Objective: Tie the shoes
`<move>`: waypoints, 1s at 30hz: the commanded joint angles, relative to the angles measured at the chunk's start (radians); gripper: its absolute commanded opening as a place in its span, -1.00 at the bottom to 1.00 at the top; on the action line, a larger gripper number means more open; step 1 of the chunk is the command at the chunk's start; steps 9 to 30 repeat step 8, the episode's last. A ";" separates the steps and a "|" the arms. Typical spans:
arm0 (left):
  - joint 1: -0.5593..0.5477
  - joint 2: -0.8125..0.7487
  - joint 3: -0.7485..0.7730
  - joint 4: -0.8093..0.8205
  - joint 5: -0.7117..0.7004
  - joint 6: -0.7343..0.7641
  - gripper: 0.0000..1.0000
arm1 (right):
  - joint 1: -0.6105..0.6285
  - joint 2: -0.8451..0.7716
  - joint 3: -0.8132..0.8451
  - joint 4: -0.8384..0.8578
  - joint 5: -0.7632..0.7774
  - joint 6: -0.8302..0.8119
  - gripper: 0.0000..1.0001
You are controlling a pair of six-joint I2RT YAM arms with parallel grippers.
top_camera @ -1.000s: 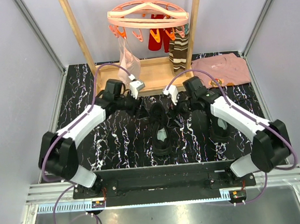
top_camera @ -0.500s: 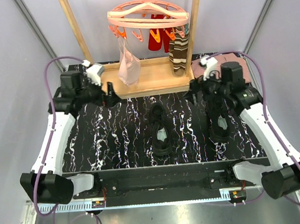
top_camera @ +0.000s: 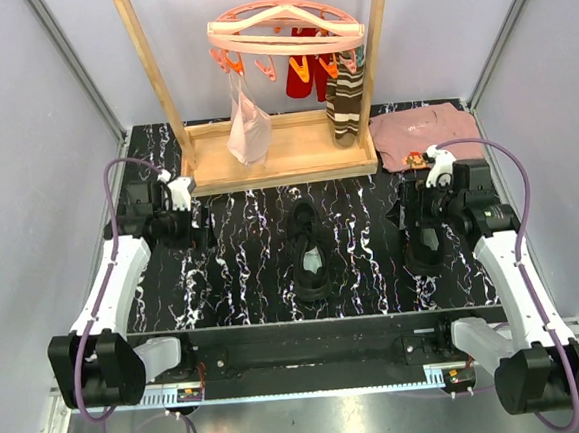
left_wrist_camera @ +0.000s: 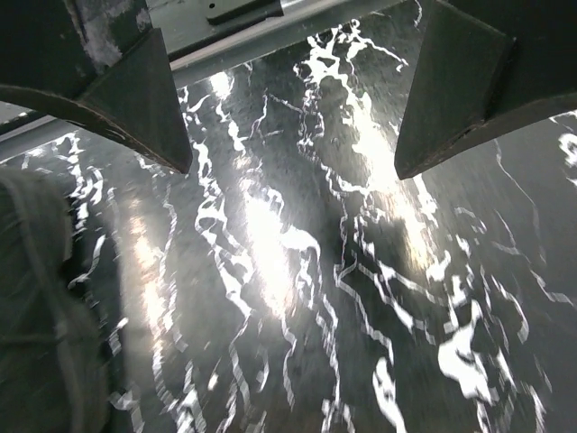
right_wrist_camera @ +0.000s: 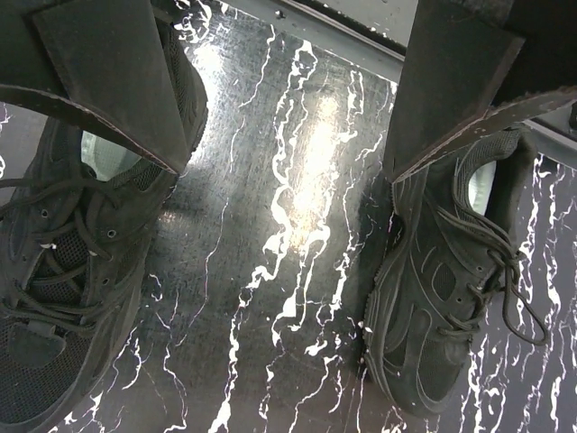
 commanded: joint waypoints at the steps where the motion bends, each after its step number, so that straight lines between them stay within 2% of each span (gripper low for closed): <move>1: -0.005 -0.027 -0.030 0.082 -0.042 -0.029 0.98 | -0.013 -0.017 0.010 0.027 -0.033 0.023 1.00; 8: -0.010 -0.036 -0.030 0.101 -0.082 -0.040 0.98 | -0.014 -0.022 0.008 0.027 -0.040 0.024 0.99; 30: -0.010 -0.036 -0.030 0.101 -0.082 -0.040 0.98 | -0.014 -0.022 0.008 0.027 -0.040 0.024 0.99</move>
